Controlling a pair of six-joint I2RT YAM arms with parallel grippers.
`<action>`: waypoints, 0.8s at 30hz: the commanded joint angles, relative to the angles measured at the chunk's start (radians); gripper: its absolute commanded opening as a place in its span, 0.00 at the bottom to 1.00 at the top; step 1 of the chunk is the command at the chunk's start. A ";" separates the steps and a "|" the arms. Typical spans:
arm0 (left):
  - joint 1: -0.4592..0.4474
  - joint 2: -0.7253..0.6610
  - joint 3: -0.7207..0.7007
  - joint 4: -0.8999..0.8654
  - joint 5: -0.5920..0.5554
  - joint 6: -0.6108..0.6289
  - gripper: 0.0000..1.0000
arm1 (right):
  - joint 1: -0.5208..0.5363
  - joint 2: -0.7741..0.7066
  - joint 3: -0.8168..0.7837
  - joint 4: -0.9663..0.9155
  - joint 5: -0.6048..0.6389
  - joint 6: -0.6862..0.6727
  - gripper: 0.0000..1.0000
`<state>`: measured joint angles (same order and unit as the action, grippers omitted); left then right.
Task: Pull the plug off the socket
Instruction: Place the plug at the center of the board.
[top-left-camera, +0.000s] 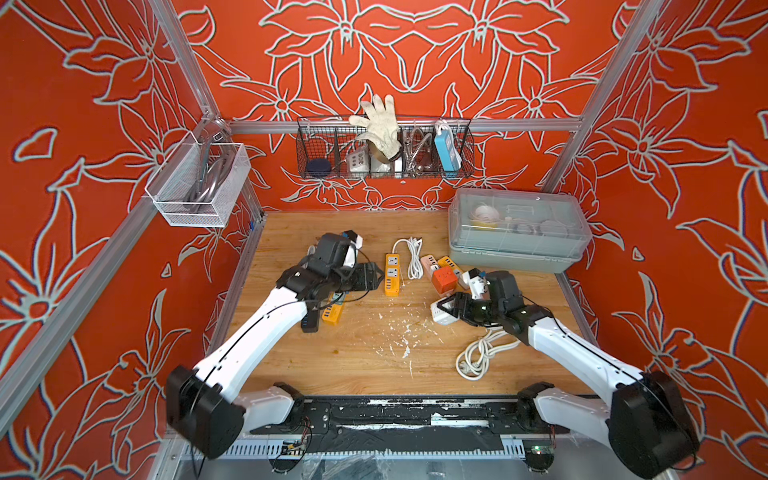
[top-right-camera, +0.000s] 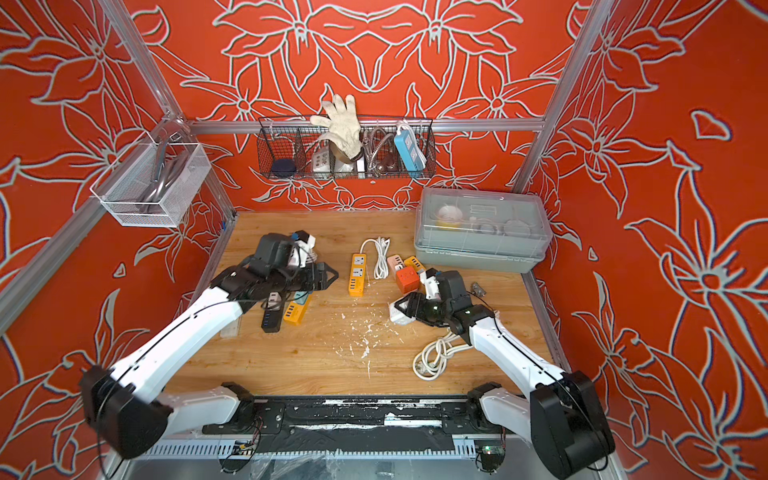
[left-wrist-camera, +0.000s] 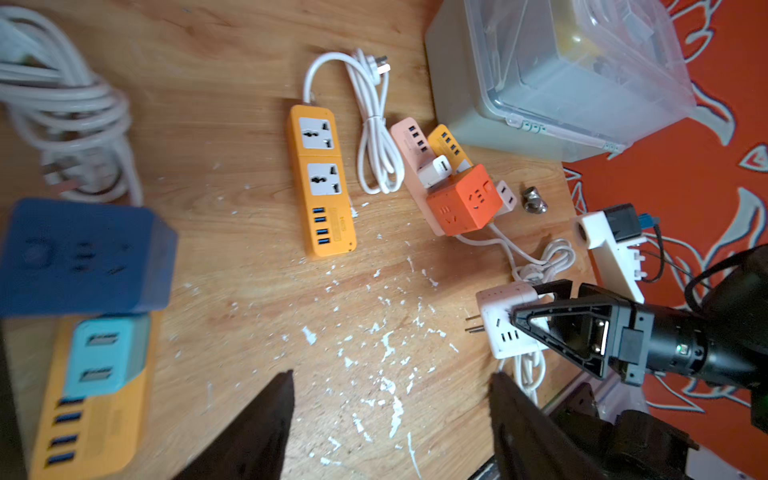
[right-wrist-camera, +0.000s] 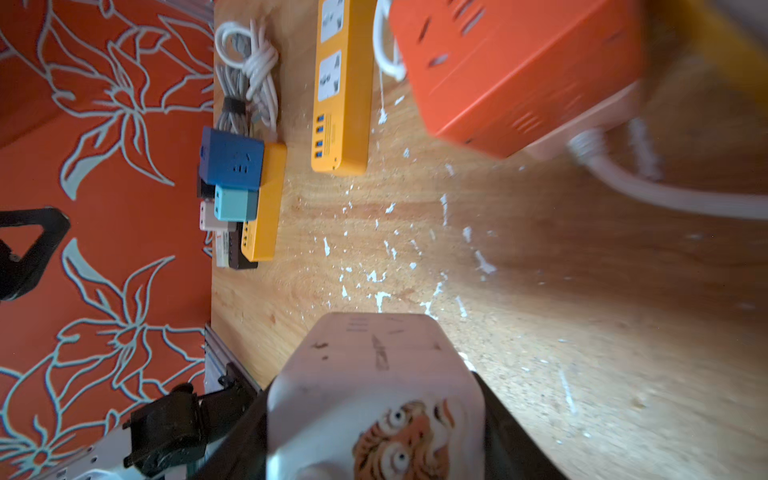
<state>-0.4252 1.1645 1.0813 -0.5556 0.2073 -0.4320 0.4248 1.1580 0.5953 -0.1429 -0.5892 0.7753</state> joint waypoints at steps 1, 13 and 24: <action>0.001 -0.142 -0.120 0.018 -0.208 -0.033 0.89 | 0.091 0.063 0.042 0.073 -0.032 0.009 0.37; 0.004 -0.515 -0.335 -0.011 -0.508 -0.196 0.98 | 0.419 0.563 0.443 -0.027 -0.061 -0.125 0.39; 0.005 -0.674 -0.364 -0.064 -0.565 -0.211 0.98 | 0.576 0.883 0.847 -0.286 -0.086 -0.246 0.45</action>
<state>-0.4244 0.5144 0.7341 -0.5980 -0.3244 -0.6315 0.9859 2.0171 1.3849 -0.3210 -0.6529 0.5873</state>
